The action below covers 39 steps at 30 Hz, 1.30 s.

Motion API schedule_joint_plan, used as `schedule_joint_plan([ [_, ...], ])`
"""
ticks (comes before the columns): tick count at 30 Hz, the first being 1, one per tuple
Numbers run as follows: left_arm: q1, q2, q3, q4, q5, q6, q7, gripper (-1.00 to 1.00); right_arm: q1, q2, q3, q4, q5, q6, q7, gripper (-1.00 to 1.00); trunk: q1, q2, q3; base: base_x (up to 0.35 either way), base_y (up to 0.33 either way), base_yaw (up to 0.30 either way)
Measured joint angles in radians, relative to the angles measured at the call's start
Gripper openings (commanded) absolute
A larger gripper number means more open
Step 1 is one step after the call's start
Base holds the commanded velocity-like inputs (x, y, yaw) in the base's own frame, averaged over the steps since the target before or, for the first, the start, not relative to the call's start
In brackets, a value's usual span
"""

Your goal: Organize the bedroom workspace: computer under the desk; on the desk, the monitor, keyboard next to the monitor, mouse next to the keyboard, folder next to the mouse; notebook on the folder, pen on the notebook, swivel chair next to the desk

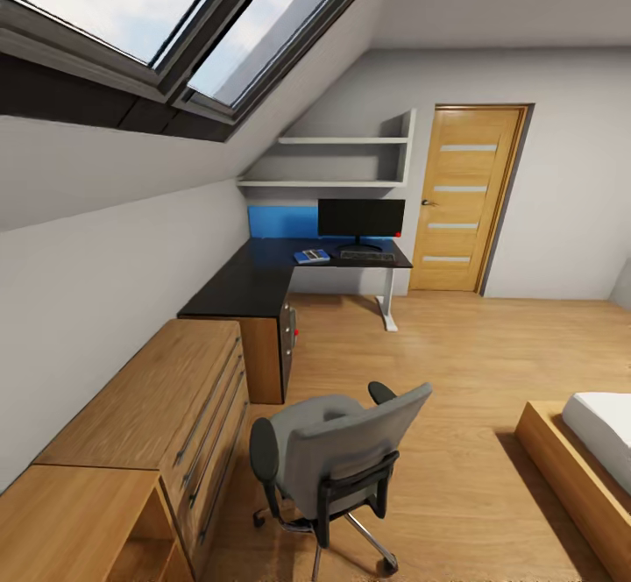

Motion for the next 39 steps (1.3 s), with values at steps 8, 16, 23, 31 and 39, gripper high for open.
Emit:
schedule_joint_plan([
  [8, 0.000, 0.001, 0.000, 0.000, 0.000, 0.000, 0.000, 1.00, 0.000, -0.004, 0.000, 0.000, 0.000, 0.000, 0.016, 1.00, 0.000, 0.000, 0.000, -0.023, 0.000, 0.001],
  [16, 0.000, 0.001, 0.000, 0.000, 0.000, 0.001, 0.000, 1.00, 0.000, -0.006, 0.000, 0.000, 0.000, 0.000, 0.039, 1.00, 0.000, 0.000, 0.000, -0.003, 0.000, 0.000],
  [23, 0.000, 0.001, 0.000, 0.000, 0.000, 0.001, 0.000, 1.00, 0.000, -0.007, 0.000, 0.000, 0.000, 0.000, 0.045, 1.00, 0.000, 0.000, 0.000, -0.022, 0.005, 0.000],
  [31, 0.000, 0.001, 0.000, 0.000, 0.000, 0.000, 0.001, 1.00, 0.000, -0.007, 0.000, 0.000, 0.000, 0.000, 0.047, 1.00, 0.000, 0.000, 0.000, -0.122, 0.098, 0.000],
  [39, 0.000, 0.001, 0.000, 0.000, 0.000, 0.000, 0.001, 1.00, 0.000, -0.007, 0.000, -0.002, -0.002, 0.000, 0.046, 1.00, 0.000, 0.000, 0.000, -0.031, 0.029, 0.000],
])
